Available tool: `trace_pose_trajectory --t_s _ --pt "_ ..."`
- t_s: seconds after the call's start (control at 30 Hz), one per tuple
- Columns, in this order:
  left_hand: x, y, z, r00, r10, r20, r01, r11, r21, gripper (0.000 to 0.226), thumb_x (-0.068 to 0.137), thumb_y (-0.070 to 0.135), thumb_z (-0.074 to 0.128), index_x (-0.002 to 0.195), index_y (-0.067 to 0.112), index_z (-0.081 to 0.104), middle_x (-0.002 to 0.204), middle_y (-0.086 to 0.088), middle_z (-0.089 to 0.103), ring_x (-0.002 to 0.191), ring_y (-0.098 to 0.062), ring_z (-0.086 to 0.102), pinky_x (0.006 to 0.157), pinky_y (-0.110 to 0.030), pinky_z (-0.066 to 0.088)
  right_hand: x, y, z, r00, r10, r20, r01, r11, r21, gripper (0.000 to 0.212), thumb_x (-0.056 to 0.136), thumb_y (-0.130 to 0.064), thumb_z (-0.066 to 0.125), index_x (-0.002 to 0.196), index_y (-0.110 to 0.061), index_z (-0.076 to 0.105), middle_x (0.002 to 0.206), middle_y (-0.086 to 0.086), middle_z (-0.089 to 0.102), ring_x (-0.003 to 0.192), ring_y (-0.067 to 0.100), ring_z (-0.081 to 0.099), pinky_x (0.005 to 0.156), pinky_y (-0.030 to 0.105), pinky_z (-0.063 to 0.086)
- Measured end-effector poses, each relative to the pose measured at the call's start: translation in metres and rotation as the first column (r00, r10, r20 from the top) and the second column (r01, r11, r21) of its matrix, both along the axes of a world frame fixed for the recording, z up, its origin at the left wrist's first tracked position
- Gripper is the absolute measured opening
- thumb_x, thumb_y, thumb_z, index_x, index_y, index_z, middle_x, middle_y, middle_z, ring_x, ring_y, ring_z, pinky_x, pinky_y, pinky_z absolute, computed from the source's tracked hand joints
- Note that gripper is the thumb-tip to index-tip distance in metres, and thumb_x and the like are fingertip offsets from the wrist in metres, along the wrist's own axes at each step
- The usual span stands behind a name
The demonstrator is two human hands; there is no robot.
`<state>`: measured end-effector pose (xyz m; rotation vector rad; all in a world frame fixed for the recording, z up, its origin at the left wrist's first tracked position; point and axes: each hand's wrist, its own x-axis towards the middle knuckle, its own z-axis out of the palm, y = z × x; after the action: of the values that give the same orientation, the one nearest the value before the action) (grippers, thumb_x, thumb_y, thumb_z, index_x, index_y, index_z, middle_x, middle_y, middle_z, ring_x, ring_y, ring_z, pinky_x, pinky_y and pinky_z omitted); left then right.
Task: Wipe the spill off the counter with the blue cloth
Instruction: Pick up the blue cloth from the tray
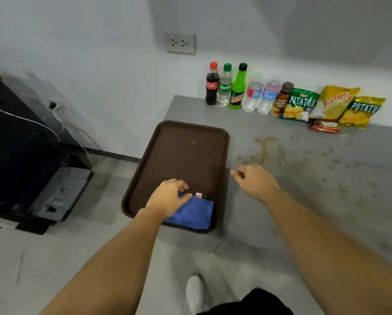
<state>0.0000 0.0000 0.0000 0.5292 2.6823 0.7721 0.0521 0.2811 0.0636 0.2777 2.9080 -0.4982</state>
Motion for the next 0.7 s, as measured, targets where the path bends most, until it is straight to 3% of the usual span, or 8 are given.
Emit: trace_pose_trajectory --t_s 0.13,0.23,0.4,0.53,0.6,0.7 --pt "-0.004 -0.005 -0.005 0.984 -0.17 0.059 0.179 0.966 -0.187 0.069 0.077 0.066 0.077 0.134 0.028 0.063 0.129 0.003 0.058 0.121 -0.023 0.05 0.105 -0.045 0.046 0.004 0.002 -0.005 0.998 -0.056 0.017 0.057 0.998 -0.022 0.042 0.105 -0.05 0.043 0.074 -0.023 0.052 0.078 0.009 0.061 0.084 0.036 0.064 0.071 0.041 0.05" --pt "-0.005 -0.006 -0.013 0.97 -0.234 0.067 0.243 0.935 -0.258 0.076 0.073 0.071 0.076 0.135 0.03 0.058 0.129 0.003 0.052 0.119 -0.023 0.047 0.103 -0.044 0.046 0.003 0.006 -0.009 0.997 -0.069 0.019 0.069 0.997 -0.03 0.044 0.105 -0.051 0.043 0.079 -0.019 0.057 0.077 0.009 0.061 0.082 0.036 0.063 0.07 0.04 0.049" --pt "-0.004 -0.003 -0.017 0.941 -0.334 0.053 0.332 0.88 -0.341 0.055 0.086 0.07 0.064 0.122 0.03 0.056 0.12 0.005 0.059 0.114 -0.02 0.049 0.098 -0.039 0.041 0.005 0.015 -0.013 0.997 -0.066 0.051 0.066 0.998 0.011 0.043 0.105 -0.051 0.041 0.085 -0.019 0.062 0.075 0.005 0.062 0.075 0.03 0.061 0.066 0.038 0.049" --pt "-0.002 -0.001 -0.015 0.905 -0.421 0.057 0.408 0.823 -0.395 0.05 0.1 0.06 0.051 0.139 0.029 0.056 0.126 0.001 0.063 0.119 -0.021 0.056 0.107 -0.038 0.036 0.008 0.02 -0.016 0.997 -0.051 0.057 0.051 0.999 0.007 0.042 0.106 -0.05 0.04 0.088 -0.019 0.063 0.074 0.005 0.063 0.073 0.028 0.061 0.068 0.039 0.052" --pt "0.0 -0.002 -0.013 0.901 -0.429 0.068 0.423 0.832 -0.359 0.049 0.104 0.054 0.047 0.146 0.03 0.05 0.128 0.0 0.061 0.119 -0.022 0.059 0.109 -0.038 0.039 0.009 0.021 -0.016 0.997 -0.047 0.055 0.046 0.999 0.014 0.043 0.106 -0.05 0.04 0.085 -0.019 0.061 0.07 0.003 0.06 0.069 0.026 0.06 0.064 0.037 0.049" --pt "0.002 -0.003 -0.008 0.927 -0.367 0.077 0.375 0.897 -0.236 0.04 0.106 0.048 0.047 0.136 0.023 0.054 0.121 -0.004 0.059 0.103 -0.026 0.063 0.098 -0.043 0.049 0.009 0.019 -0.017 0.998 -0.027 0.057 0.025 0.999 0.03 0.043 0.106 -0.05 0.04 0.086 -0.018 0.062 0.071 0.002 0.06 0.069 0.026 0.06 0.066 0.038 0.052"
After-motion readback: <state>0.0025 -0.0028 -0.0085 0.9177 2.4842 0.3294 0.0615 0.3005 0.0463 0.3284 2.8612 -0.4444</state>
